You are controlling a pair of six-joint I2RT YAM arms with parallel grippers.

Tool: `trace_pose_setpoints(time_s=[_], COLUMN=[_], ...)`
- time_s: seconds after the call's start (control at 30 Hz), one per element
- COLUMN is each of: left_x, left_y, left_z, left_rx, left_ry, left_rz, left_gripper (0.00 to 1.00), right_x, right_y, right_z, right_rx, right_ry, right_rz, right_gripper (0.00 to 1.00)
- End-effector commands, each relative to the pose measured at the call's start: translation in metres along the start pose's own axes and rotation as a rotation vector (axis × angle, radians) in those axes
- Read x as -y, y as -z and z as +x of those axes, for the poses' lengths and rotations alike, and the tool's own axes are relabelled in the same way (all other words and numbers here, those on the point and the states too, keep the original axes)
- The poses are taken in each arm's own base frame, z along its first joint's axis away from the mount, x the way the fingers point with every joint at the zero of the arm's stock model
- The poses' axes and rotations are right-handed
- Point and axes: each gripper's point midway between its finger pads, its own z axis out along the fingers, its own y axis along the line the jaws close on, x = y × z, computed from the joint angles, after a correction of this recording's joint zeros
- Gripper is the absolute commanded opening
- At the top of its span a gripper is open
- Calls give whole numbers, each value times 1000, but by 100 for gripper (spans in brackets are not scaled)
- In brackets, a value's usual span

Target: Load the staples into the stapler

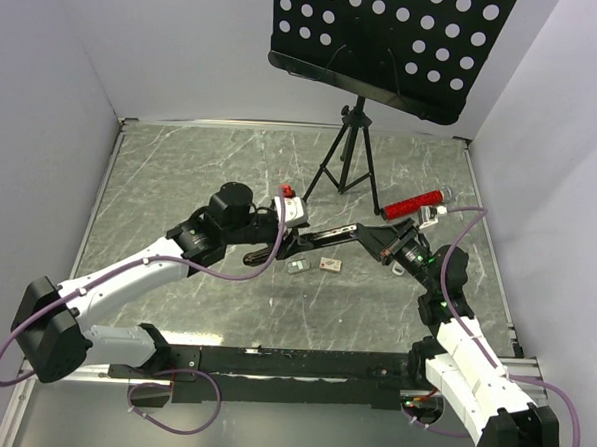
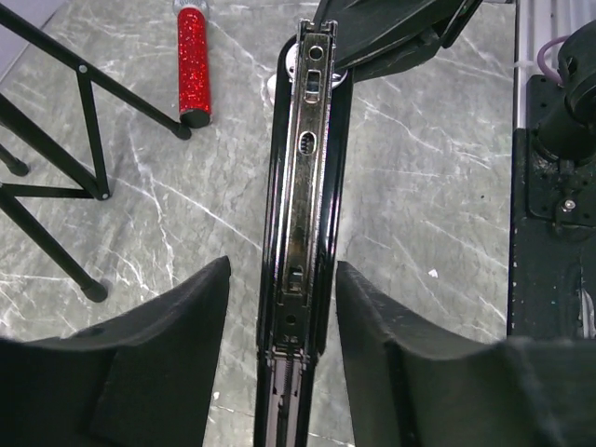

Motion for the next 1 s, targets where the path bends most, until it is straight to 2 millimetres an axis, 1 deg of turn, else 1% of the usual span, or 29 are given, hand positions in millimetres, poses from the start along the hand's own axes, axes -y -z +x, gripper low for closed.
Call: trace_pose_setpoints(time_s=[0.0,0.03,0.07,0.27,0.4,0.5,0.53,0.6,0.63,0.7,0.8,0.83,0.87,0.9,0.93,0.97], left_x=[-1,0,1,9,10,10,10,13,14,16,16,17,15,15,17,17], left_y=[-4,-6,-7,-11,-14,-16,-16,-16,-16,-16,-13,-10,-8,-5,-1,1], left_z=[-18,-15,-14,-8,-2,1,0,6,9,18,29,35,41,44,54,61], left_rx=[52,42,40,17,-2,-9,-6,-31,-42,-72,-109,-133,-158,-171,-211,-236], left_ry=[-63,-55,-53,-44,-36,-35,-38,-27,-23,-21,-26,-24,-30,-36,-38,-40], left_rz=[15,24,32,84,93,93,97,110,115,125,118,119,104,99,105,100], left_gripper=[49,44,42,43,45,41,32,23,12,1,1,1,1,1,1,1], right_x=[-34,-34,-33,-30,-30,-30,-28,-26,-23,-19,-9,-3,1,9,16,16], right_y=[4,5,5,5,4,3,3,4,4,4,5,6,7,9,10,13], right_z=[0,0,1,1,1,2,2,5,5,7,13,15,17,20,21,22], right_rx=[11,12,9,11,7,1,-3,-13,-12,-21,-50,-58,-63,-71,-76,-73], right_ry=[25,23,26,8,10,14,13,10,8,6,16,28,32,26,51,76], right_rz=[-124,-124,-123,-125,-125,-123,-118,-114,-110,-100,-69,-56,-43,-11,10,17], right_gripper=[0,0,0,0,0,0,0,0,0,0,0,4,19,25,32,43])
